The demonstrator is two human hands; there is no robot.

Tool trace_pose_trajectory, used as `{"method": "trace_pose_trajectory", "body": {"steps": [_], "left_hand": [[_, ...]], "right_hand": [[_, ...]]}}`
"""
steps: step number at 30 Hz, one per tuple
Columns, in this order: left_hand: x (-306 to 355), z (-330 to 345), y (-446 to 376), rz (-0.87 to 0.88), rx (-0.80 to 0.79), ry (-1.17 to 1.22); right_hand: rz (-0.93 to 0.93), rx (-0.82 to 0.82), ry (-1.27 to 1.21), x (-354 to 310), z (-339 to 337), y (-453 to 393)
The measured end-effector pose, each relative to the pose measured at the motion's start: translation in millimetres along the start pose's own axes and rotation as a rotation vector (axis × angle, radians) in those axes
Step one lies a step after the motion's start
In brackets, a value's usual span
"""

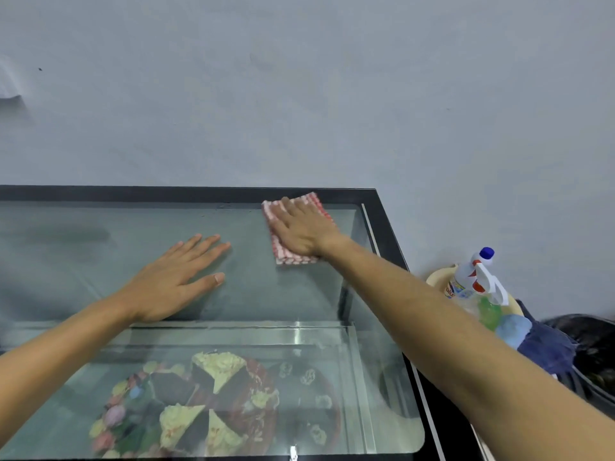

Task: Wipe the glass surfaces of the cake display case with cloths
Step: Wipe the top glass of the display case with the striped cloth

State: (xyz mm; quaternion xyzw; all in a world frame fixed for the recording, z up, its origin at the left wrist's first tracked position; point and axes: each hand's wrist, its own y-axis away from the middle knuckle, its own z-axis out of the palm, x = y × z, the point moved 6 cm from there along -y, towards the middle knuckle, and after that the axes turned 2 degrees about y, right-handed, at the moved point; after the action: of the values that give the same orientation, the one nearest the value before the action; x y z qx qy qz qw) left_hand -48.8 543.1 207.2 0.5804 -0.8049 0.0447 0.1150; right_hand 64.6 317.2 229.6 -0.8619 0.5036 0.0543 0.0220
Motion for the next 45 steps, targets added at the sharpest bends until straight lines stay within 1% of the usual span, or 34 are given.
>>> {"method": "trace_pose_trajectory", "body": {"steps": [2,3,4,5,7,10,12,13,14,15,16,18,19,20,21,22,24,25,26,27,28,29,30,32,34,35,36,37,38,39,41,43,44,45], "left_hand": [[0.2,1.1,0.4,-0.004,-0.010,0.000],[-0.1,0.7,-0.1,-0.002,-0.013,-0.004],[-0.6,0.5,-0.3,-0.001,-0.012,-0.010],[-1.0,0.4,-0.2,-0.003,-0.011,-0.016],[-0.3,1.0,0.0,-0.004,-0.006,-0.023],[-0.5,1.4,0.7,-0.012,-0.005,-0.012],[-1.8,1.5,-0.9,-0.003,0.001,0.005],[-3.5,1.9,-1.3,-0.001,0.000,0.012],[-4.8,2.2,-1.2,-0.002,-0.004,0.020],[-5.3,2.4,-0.9,-0.004,-0.006,0.026],[-5.2,2.4,-1.3,-0.006,-0.006,0.032],[-5.3,2.6,-1.0,-0.015,-0.011,0.037],[-5.4,1.6,-1.6,-0.015,-0.008,0.039],[-5.1,2.0,-1.8,-0.016,-0.004,0.041],[-5.2,2.5,-2.0,-0.012,-0.002,0.030],[-4.3,3.3,-2.2,-0.005,0.001,0.018],[-4.2,3.9,-0.6,-0.015,0.003,0.013],[-3.9,3.1,-0.2,-0.020,0.002,0.014],[-2.9,2.3,-0.4,-0.023,0.004,0.014],[-1.4,1.5,-0.6,-0.025,0.009,0.014],[-0.2,0.8,0.1,-0.030,0.013,0.016],[0.5,0.2,0.7,-0.035,0.013,0.019],[1.5,0.3,1.9,-0.039,0.012,0.025],[3.5,-0.6,2.6,-0.038,0.015,0.025],[3.8,-1.7,1.5,-0.035,0.009,0.016],[3.4,-2.4,1.2,-0.035,0.008,0.014],[2.8,-2.1,1.7,-0.038,0.008,0.013],[2.8,-1.7,2.2,-0.040,0.008,0.011],[3.1,-0.8,3.0,-0.042,0.004,0.005],[3.7,-0.5,3.5,-0.043,0.006,0.001],[5.4,-2.2,3.2,-0.044,0.009,-0.004],[4.9,-1.9,2.8,-0.047,0.004,-0.011],[4.3,-1.7,2.1,-0.044,0.008,-0.013],[3.9,-1.7,1.9,-0.040,0.009,-0.013]], "right_hand": [[-0.230,-0.050,-0.020,-44.8,11.4,55.1],[-0.324,-0.046,-0.040,-51.2,13.1,85.7],[-0.387,-0.033,-0.041,-44.8,13.3,110.8],[-0.406,-0.029,-0.021,-27.6,11.3,124.5],[-0.326,-0.003,0.051,27.5,5.5,113.3],[-0.019,0.020,0.042,94.4,-8.5,48.6],[0.168,0.031,-0.003,109.2,-10.2,10.1],[0.224,0.027,-0.001,105.0,-9.4,-4.8],[0.218,0.047,0.001,90.8,-9.5,-14.8],[0.139,0.110,0.020,65.4,-10.8,-15.1],[0.005,0.139,0.029,32.1,-11.0,-1.2],[-0.301,0.068,0.059,-28.1,5.6,67.4],[-0.438,0.040,0.085,-45.9,14.0,113.4],[-0.491,-0.013,0.001,-48.7,14.8,153.4],[-0.508,-0.030,-0.016,-36.1,15.8,174.9],[-0.507,-0.030,0.021,-12.9,11.8,181.0],[-0.428,0.022,0.111,38.7,-0.5,149.0],[-0.327,0.041,0.120,59.2,-7.8,122.7],[-0.164,0.006,0.082,74.9,-12.2,98.4],[-0.017,-0.008,0.044,83.0,-15.0,78.1],[0.083,-0.012,0.010,83.1,-14.3,61.6],[0.108,0.006,0.004,69.8,-13.2,51.5],[0.053,0.064,0.019,46.1,-11.2,49.7],[-0.211,0.092,0.018,-19.4,-4.1,84.4],[-0.457,-0.023,-0.016,-70.3,15.2,161.8],[-0.540,-0.074,-0.073,-83.5,13.9,200.6],[-0.584,-0.093,-0.084,-78.7,14.6,221.5],[-0.581,-0.097,-0.067,-62.3,9.9,226.4],[-0.541,-0.059,-0.020,-37.8,5.3,214.6],[-0.465,-0.027,0.029,-11.8,-0.2,193.3],[-0.238,-0.008,0.022,33.8,-7.8,139.4],[-0.010,0.004,-0.051,52.9,-6.6,101.5],[0.056,0.010,-0.057,50.8,-1.9,89.1],[0.074,-0.001,-0.038,40.7,2.9,81.3]]}}
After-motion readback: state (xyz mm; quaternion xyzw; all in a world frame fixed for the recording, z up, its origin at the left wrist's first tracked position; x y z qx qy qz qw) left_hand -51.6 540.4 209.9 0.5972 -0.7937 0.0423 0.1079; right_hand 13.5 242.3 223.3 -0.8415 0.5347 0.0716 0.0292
